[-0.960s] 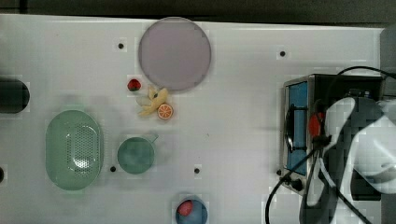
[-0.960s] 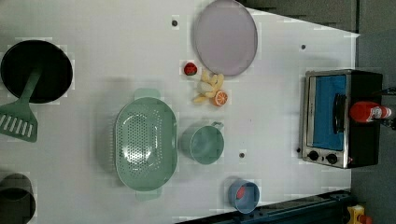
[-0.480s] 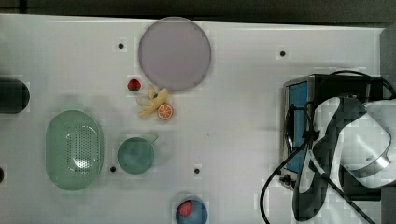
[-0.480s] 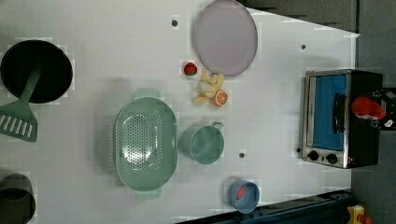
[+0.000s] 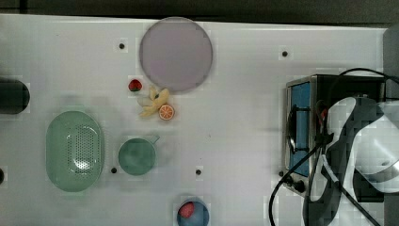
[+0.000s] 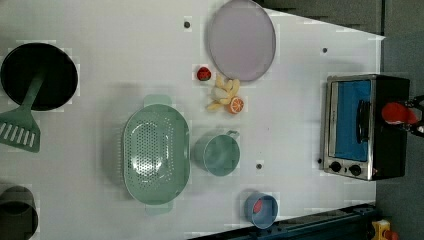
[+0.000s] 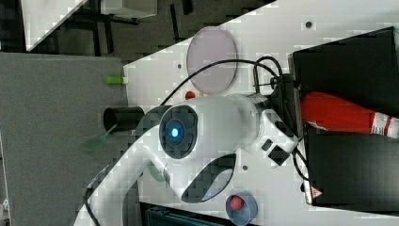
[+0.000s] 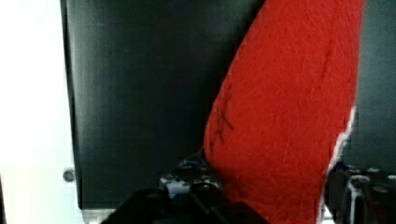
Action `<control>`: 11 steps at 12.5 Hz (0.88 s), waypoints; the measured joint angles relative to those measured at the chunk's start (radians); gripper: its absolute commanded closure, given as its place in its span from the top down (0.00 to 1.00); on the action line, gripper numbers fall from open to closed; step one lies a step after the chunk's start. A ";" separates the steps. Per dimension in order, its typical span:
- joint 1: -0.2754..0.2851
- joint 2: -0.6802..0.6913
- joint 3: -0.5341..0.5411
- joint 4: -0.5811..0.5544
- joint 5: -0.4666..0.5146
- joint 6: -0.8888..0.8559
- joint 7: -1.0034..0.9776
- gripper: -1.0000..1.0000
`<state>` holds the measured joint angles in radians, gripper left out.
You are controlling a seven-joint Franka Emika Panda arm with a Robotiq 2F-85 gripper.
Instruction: Pick Ketchup from oven and place it on table.
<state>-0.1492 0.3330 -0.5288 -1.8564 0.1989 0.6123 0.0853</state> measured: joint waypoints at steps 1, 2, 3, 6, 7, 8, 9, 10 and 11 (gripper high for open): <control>0.003 -0.003 -0.005 0.016 -0.007 -0.005 0.000 0.63; 0.008 -0.004 -0.010 0.031 -0.008 -0.023 -0.002 0.63; 0.012 -0.007 -0.012 0.054 -0.015 -0.073 -0.002 0.63; 0.022 -0.038 0.001 0.178 -0.095 -0.280 -0.001 0.63; 0.028 -0.069 0.020 0.211 -0.113 -0.348 -0.001 0.63; 0.045 -0.106 0.036 0.243 -0.151 -0.385 -0.002 0.63; 0.062 -0.144 0.064 0.273 -0.164 -0.416 -0.002 0.63; 0.073 -0.188 0.114 0.297 -0.156 -0.448 -0.001 0.63; 0.084 -0.230 0.176 0.308 -0.147 -0.461 0.000 0.63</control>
<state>-0.0649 0.1028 -0.3530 -1.5488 0.0518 0.1509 0.0849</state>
